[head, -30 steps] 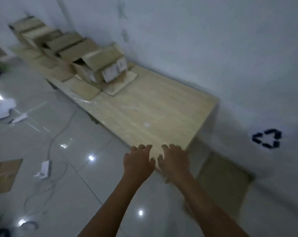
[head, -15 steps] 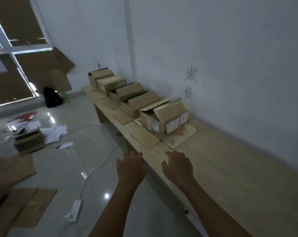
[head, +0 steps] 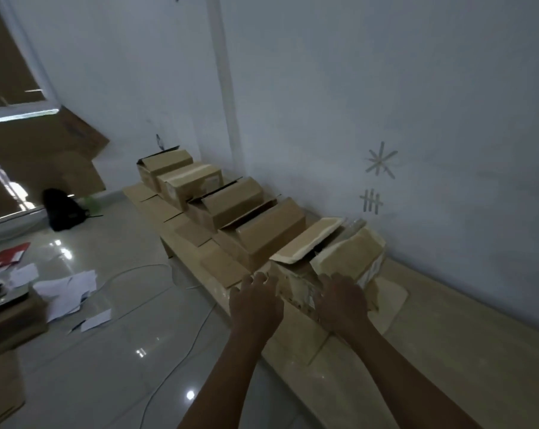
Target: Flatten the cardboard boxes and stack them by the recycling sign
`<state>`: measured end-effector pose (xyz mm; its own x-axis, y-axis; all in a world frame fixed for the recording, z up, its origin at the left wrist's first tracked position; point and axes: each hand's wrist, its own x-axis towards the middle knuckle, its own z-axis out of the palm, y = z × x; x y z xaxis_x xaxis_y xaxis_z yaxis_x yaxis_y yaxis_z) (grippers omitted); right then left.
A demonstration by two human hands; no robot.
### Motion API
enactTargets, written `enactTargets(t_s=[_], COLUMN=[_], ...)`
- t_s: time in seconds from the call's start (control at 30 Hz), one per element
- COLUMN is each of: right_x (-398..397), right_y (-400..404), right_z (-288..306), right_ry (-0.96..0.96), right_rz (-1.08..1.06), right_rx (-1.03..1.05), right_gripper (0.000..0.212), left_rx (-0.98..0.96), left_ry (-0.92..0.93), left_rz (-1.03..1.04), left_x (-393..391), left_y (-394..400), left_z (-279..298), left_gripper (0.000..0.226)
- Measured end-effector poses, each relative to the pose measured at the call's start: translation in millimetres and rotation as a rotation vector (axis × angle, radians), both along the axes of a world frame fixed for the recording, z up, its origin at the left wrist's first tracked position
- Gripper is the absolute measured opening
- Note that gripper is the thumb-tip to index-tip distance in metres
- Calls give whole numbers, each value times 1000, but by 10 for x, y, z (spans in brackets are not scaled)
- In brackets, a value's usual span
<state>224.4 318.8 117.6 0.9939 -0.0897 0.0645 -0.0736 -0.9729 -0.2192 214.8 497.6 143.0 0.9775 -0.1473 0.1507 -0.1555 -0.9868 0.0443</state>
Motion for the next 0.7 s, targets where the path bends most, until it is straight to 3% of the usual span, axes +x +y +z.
enactTargets(t_s=[0.3,0.43,0.53,0.6,0.7], right_x=[1475,2031,2274,2315,2284], right_y=[-306,-456,-527,-537,-514], right_z=[72,-2,-206,-333,-525], right_ry=[-49,-26,182,300,311], right_rz=[-344,-623,-824,-887,-907], right_rx=[187,315,399,470,554], right_gripper=[48,71,80,91,85], left_rx=[-65,-141,-136,-120,-94], left_ry=[75,129,331,527,739], left_rz=[-330,-526,-610,-542,-491], left_x=[2062,2883,3299,3469,3529], left_y=[-427,-771,-1091,-1223,-1288], left_z=[-99,-256,-465,-663,-960], left_gripper=[44,41,52,71,95])
